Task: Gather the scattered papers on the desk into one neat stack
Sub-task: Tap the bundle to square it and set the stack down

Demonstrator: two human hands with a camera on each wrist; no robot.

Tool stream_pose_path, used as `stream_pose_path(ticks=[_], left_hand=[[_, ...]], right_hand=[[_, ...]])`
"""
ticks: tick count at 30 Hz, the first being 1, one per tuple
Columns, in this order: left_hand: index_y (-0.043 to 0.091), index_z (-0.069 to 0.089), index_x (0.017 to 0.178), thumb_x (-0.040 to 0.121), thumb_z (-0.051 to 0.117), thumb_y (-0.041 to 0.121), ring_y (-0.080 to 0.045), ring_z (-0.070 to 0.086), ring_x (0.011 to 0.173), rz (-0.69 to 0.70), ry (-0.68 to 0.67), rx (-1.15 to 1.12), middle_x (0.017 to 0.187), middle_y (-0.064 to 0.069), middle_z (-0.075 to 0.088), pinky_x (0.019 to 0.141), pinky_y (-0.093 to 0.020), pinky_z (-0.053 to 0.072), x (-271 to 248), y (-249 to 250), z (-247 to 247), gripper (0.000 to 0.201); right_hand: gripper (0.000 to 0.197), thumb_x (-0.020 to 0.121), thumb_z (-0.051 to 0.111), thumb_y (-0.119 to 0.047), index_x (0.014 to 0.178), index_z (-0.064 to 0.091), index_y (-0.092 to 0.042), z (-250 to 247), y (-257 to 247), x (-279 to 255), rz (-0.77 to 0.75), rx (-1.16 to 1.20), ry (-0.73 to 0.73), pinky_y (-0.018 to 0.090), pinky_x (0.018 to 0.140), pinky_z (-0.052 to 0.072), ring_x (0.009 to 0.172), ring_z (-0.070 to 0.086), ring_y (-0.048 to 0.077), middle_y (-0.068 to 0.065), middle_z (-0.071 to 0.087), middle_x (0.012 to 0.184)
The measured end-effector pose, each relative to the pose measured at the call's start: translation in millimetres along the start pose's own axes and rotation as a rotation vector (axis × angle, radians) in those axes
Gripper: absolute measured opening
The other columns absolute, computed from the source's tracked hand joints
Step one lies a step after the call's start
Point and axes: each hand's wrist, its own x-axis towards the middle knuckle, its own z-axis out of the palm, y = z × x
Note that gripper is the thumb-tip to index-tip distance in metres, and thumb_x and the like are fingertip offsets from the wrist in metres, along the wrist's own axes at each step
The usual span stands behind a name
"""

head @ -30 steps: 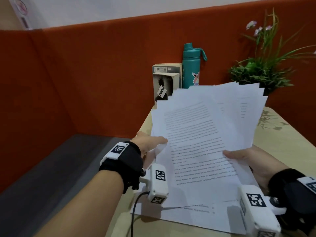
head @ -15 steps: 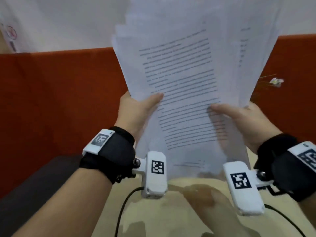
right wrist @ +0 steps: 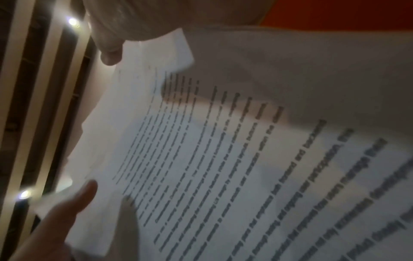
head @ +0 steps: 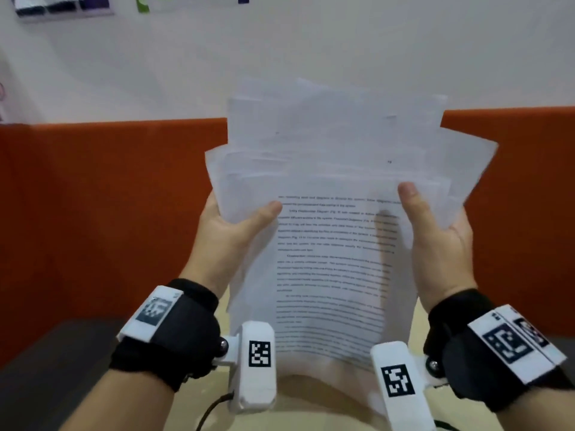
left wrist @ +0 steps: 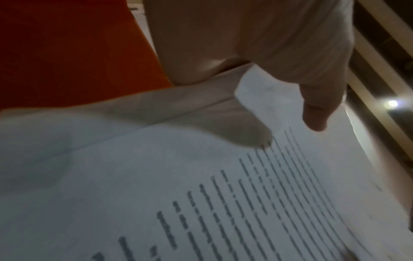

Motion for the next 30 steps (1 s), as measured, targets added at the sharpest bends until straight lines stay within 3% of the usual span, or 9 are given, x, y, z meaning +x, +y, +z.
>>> stream_pose_path(ticks=[3,6,9,13,17,20,23,26,30], left_hand=[[0.018,0.061,0.122,0.074,0.077,0.024,-0.015,0.073,0.098,0.006,-0.009,0.065,0.110,-0.001,0.075,0.084,-0.036,0.058,0,2,6,0.051],[0.012,0.062,0.121,0.075,0.077,0.022,-0.019,0.073,0.099,0.053,0.135,-0.011,0.110,-0.005,0.074,0.084,-0.037,0.057,3,2,-2,0.050],[0.012,0.058,0.126,0.070,0.081,0.027,-0.019,0.072,0.101,-0.018,0.103,-0.018,0.113,-0.005,0.073,0.086,-0.038,0.058,3,-6,-10,0.063],[0.013,0.065,0.115,0.074,0.078,0.009,-0.017,0.074,0.094,-0.032,0.117,0.055,0.104,-0.002,0.076,0.078,-0.032,0.060,-4,-15,-2,0.043],[0.014,0.065,0.115,0.076,0.077,0.010,-0.020,0.073,0.096,-0.009,0.217,0.052,0.104,-0.001,0.075,0.081,-0.036,0.060,-6,-19,4,0.041],[0.026,0.050,0.122,0.068,0.081,0.023,-0.015,0.062,0.106,0.112,0.338,0.263,0.118,0.005,0.062,0.095,-0.039,0.052,-6,-11,12,0.062],[0.014,0.034,0.141,0.063,0.079,0.034,-0.019,0.039,0.122,0.494,0.535,0.703,0.132,-0.008,0.040,0.107,-0.037,0.034,-5,24,19,0.092],[0.012,0.030,0.148,0.063,0.069,0.055,-0.024,0.028,0.138,0.742,0.346,1.104,0.149,-0.013,0.032,0.110,-0.044,0.025,-2,73,38,0.103],[0.029,0.023,0.148,0.070,0.058,0.067,-0.019,0.031,0.139,0.517,-0.247,1.484,0.150,0.003,0.035,0.114,-0.047,0.013,22,95,52,0.094]], right_hand=[[0.037,0.075,0.066,-0.053,0.104,0.062,-0.030,8,-3,2,-0.050,-0.066,-0.044,0.010,0.073,0.051,0.087,0.068,-0.007,-0.012,0.072,0.099],[0.027,0.076,0.065,-0.054,0.094,0.056,-0.038,5,-7,8,-0.073,-0.006,0.030,0.005,0.070,0.046,0.078,0.062,-0.020,-0.025,0.065,0.092],[0.050,0.071,0.070,-0.060,0.111,0.060,-0.031,1,0,9,-0.061,0.026,0.013,0.021,0.081,0.052,0.094,0.068,-0.003,-0.015,0.071,0.103],[0.051,0.078,0.073,-0.039,0.120,0.060,-0.013,5,16,2,-0.030,-0.076,-0.102,0.024,0.082,0.056,0.098,0.070,0.007,-0.002,0.073,0.109],[0.031,0.079,0.074,-0.012,0.108,0.066,-0.018,-3,34,-9,0.078,-0.109,-0.165,0.021,0.070,0.058,0.085,0.071,0.003,-0.004,0.075,0.098],[0.023,0.079,0.073,-0.009,0.098,0.070,-0.021,-4,34,-7,0.091,-0.107,-0.180,0.017,0.061,0.056,0.080,0.072,0.003,-0.005,0.077,0.089],[0.024,0.078,0.073,-0.008,0.101,0.071,-0.016,0,24,-1,0.079,-0.105,-0.239,0.028,0.070,0.059,0.084,0.074,0.011,-0.002,0.078,0.095],[0.023,0.080,0.070,-0.002,0.101,0.071,-0.012,1,21,-2,0.088,-0.059,-0.281,0.024,0.065,0.058,0.080,0.075,0.013,0.001,0.078,0.092],[0.021,0.078,0.072,-0.007,0.094,0.071,-0.019,-1,23,-5,0.108,-0.083,-0.290,0.032,0.066,0.061,0.078,0.074,0.016,0.001,0.078,0.090]])
